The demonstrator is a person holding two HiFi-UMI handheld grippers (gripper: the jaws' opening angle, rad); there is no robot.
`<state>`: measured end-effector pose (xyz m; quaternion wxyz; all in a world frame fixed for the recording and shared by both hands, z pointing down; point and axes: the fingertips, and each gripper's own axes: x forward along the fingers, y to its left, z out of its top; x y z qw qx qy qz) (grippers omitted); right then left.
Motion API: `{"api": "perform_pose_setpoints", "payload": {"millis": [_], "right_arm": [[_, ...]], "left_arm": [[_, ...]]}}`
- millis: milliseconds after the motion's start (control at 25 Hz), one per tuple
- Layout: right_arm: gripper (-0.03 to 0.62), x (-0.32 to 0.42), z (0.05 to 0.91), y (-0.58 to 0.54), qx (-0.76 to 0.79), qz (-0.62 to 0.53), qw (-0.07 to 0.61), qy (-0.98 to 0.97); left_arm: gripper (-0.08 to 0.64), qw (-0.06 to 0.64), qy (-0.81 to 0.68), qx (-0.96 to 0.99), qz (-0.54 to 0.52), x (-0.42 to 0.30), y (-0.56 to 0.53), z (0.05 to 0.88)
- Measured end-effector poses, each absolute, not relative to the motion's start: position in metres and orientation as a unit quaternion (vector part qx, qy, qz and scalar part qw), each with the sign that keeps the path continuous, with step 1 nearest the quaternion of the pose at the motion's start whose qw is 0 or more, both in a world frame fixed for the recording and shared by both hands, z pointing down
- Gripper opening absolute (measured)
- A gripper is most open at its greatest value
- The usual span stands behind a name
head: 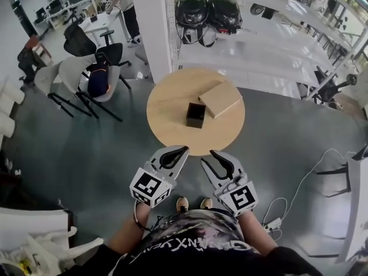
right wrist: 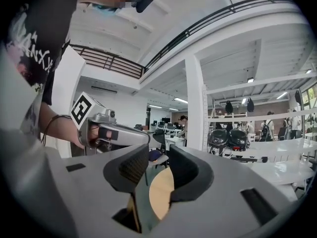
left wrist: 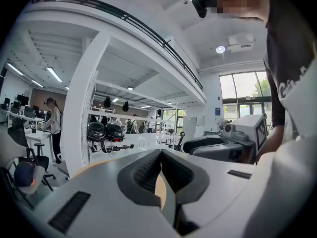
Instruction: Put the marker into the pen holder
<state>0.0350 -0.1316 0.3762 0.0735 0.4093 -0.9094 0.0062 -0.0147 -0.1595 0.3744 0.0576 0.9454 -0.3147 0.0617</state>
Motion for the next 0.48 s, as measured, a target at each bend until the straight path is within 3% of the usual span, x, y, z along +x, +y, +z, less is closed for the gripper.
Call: {"api": "perform_pose_setpoints", "payload": {"millis": [160, 360, 480], "right_arm": [[0.098, 0.048, 0.383, -0.127, 0.397, 0.02, 0.09, -0.913], [0.004, 0.057, 0.379, -0.13, 0.398, 0.014, 0.08, -0.914], [0.002, 0.058, 0.375, -0.13, 0.397, -0.002, 0.068, -0.915]], "left_arm": [[0.021, 0.057, -0.324, 0.942, 0.065, -0.004, -0.159, 0.374], [0.021, 0.058, -0.328, 0.94, 0.07, 0.004, -0.162, 0.374], [0.021, 0.059, -0.329, 0.94, 0.073, 0.005, -0.162, 0.373]]}}
